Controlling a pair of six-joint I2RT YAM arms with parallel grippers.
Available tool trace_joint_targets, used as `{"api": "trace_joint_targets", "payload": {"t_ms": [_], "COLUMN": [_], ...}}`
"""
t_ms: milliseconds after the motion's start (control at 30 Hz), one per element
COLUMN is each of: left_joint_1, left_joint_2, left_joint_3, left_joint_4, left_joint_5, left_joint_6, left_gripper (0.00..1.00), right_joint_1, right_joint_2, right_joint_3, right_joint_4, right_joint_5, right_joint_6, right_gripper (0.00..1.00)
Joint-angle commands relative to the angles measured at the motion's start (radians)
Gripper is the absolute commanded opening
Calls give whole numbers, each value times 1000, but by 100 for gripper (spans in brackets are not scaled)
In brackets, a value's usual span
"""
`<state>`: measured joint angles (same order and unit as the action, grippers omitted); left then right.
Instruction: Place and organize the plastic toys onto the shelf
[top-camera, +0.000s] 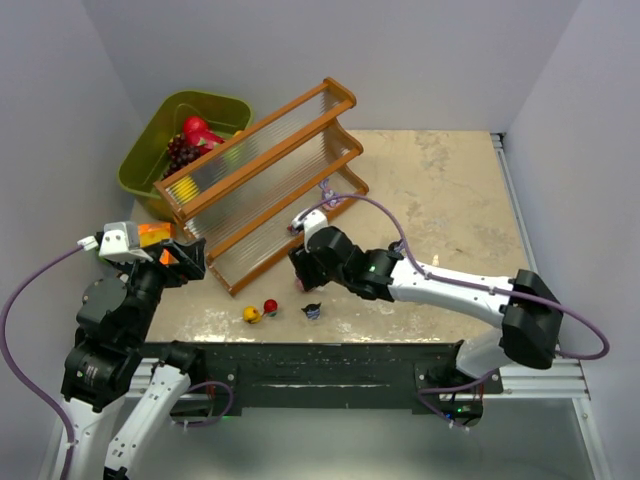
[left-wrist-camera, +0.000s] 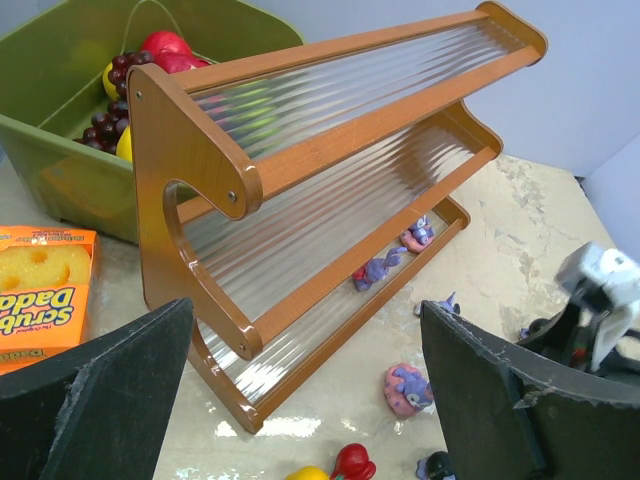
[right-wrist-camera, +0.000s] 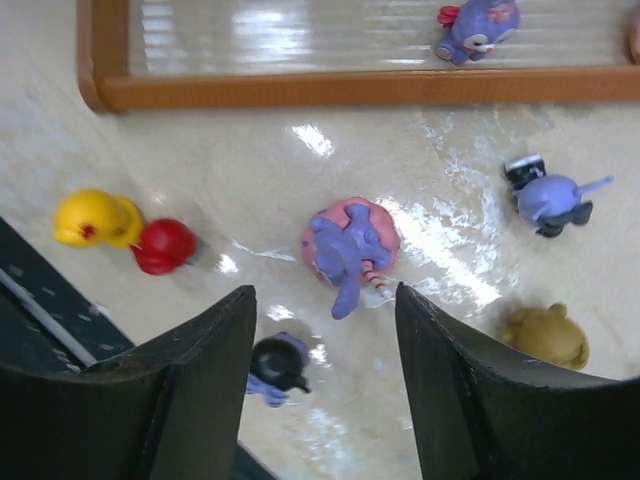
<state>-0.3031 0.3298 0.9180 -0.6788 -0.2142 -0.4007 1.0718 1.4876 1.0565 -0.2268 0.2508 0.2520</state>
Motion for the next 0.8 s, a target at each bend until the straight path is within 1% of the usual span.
{"api": "trace_joint_targets", "payload": {"t_ms": [0,33,67,133,167,200,233,300,333,433,533,633,767], "left_joint_1": [4,4,4,4,4,4,4,4,4,4,4,4,4], "left_joint_2": [9,11,11,12,12,12,8,2,-1,-5,-9,-9,-14], "left_joint_3": [2,2,-1,-1,1,-1,-1,-4,-5,-10,-7,-1,12], "left_joint_4": [27,28,31,35,33,33,35,36,36,38,36,36,36], "left_joint_5": [7,9,12,18,19,19,19,21,22,22,22,19,7], "left_joint_6": [16,16,14,14,14,14,13,8,7,3,0,3,8], "left_gripper": [100,100,99,100,100,100,100,100,100,100,100,100,100], "right_joint_1": [2,2,1,2,2,2,2,2,2,2,2,2,2], "right_joint_2": [-84,-92,-101,-131,-144,-165,-173,-184,-178,-158,-150,-141,-109], "right_joint_3": [91,74,50,-41,-79,-157,-191,-271,-282,-294,-309,-313,-317], "right_joint_4": [-163,-149,-123,-45,-2,89,131,246,260,297,346,345,327], "right_joint_5": [116,129,86,65,39,28,22,13,18,42,93,128,119], "right_joint_6": [514,596,733,878,1018,1090,1222,1331,1428,1542,1612,1665,1754], "right_gripper": [61,61,61,61,60,59,58,55,55,54,54,54,53]}}
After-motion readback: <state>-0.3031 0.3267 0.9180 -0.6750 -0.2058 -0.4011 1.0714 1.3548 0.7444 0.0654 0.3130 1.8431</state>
